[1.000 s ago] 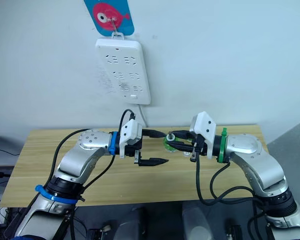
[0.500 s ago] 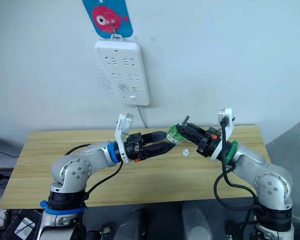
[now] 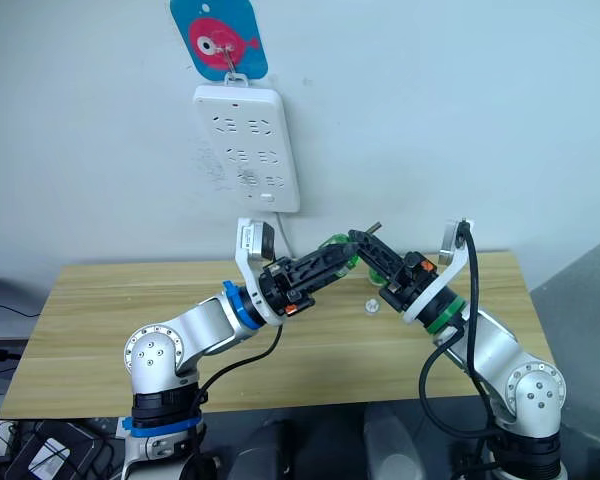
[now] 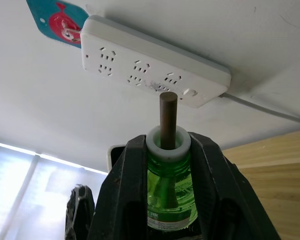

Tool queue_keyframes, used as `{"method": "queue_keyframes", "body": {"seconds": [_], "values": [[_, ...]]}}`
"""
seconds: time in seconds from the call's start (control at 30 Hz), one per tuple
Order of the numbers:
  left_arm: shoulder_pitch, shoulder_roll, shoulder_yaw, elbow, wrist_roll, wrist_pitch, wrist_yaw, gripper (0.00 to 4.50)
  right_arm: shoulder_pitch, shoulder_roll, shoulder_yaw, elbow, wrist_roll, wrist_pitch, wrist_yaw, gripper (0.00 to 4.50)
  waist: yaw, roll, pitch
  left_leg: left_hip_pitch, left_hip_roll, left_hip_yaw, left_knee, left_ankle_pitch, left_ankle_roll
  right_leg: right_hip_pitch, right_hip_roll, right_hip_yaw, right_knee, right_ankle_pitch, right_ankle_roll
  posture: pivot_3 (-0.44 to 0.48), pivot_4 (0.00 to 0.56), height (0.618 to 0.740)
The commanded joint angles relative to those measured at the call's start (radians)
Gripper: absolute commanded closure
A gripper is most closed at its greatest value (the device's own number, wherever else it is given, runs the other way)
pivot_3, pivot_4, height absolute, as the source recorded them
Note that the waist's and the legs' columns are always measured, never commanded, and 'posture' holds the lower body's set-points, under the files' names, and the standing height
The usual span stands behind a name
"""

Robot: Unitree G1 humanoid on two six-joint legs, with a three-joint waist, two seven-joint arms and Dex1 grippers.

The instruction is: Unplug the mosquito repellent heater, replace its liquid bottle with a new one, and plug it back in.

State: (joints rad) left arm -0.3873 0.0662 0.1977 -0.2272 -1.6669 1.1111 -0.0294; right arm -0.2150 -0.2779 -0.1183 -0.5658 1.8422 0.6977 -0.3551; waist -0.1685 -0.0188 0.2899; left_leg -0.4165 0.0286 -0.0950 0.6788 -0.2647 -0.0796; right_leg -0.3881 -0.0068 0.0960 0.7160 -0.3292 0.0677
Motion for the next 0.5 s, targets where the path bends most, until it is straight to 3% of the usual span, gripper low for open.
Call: {"method": "queue_keyframes", "body": {"seconds": [0.03,0.23,0.5], "values": [[0.02,0.007,-0.032,-0.02,-0.142,-0.069,0.088,0.0,-0.013,-0.008,0.017,-0.049,0.05,-0.049,-0.013,3.7,0.0,0.0,-0.001,0.0,0.0,0.0,0.0,0.0,0.0,0.0,0.0,0.0,0.0,0.0,0.0,-0.258,0.222,0.74],[0.089,0.095,-0.109,-0.073,-0.279,-0.127,0.15,0.0,0.005,-0.034,0.024,-0.056,0.07,-0.091,-0.013,3.7,0.001,0.0,-0.002,0.0,0.0,0.0,0.0,0.0,0.0,0.0,0.0,0.0,0.0,0.0,0.0,-0.259,0.22,0.74],[0.035,0.123,-0.151,-0.049,-0.257,-0.199,0.116,0.0,0.026,-0.06,0.054,-0.07,0.086,-0.103,0.004,3.7,0.005,0.0,-0.003,0.0,0.0,0.0,0.0,0.0,0.0,0.0,0.001,0.001,0.0,0.0,0.0,-0.253,0.219,0.74]]}}
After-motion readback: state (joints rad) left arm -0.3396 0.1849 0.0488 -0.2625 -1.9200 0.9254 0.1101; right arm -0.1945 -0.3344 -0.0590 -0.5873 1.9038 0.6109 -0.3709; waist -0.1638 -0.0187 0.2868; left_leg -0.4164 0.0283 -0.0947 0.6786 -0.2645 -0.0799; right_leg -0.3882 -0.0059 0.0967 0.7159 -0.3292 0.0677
